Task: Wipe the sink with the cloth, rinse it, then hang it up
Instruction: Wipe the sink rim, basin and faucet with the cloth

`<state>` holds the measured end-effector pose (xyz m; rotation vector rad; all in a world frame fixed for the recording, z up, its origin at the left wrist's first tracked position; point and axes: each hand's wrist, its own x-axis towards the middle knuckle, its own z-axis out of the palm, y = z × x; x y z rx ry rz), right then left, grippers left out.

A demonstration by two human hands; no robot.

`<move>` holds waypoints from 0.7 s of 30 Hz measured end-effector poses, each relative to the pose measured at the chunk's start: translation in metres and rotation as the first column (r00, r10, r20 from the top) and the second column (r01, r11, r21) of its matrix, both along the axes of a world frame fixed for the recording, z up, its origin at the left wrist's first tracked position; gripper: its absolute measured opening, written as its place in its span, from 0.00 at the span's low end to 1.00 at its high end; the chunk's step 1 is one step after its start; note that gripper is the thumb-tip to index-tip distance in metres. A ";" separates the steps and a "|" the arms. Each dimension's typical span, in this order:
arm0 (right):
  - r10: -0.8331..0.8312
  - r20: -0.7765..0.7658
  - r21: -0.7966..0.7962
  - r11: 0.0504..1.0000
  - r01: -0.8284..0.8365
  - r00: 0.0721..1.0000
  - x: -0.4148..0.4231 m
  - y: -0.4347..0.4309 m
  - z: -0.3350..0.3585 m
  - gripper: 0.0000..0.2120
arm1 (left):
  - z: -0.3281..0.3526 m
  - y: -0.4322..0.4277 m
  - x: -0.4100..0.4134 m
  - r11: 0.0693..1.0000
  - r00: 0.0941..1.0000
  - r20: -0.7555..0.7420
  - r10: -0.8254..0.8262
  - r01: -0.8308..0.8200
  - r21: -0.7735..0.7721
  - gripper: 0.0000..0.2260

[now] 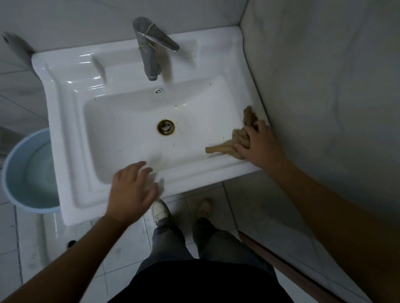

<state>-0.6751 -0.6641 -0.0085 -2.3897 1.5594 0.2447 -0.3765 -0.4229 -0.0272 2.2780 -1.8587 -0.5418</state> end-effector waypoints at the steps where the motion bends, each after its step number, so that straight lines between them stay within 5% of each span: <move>1: 0.002 -0.006 -0.006 1.000 -0.003 1.000 0.000 0.002 0.000 0.32 | -0.003 -0.002 -0.015 1.000 1.000 -0.004 -0.021 0.021 0.008 0.23; 10: 0.005 0.005 0.026 1.000 -0.005 1.000 -0.008 0.053 -0.003 0.21 | -0.018 -0.005 -0.039 1.000 0.996 0.084 0.002 -0.001 -0.010 0.22; 17: 0.066 0.010 -0.069 0.996 -0.065 0.998 -0.013 -0.003 0.002 0.27 | -0.019 -0.006 -0.042 0.999 0.995 0.093 0.021 -0.017 -0.047 0.21; 21: 0.042 -0.067 0.021 0.999 -0.040 0.997 -0.001 0.000 -0.001 0.35 | -0.023 -0.005 -0.040 0.999 0.996 0.088 0.018 -0.015 -0.038 0.21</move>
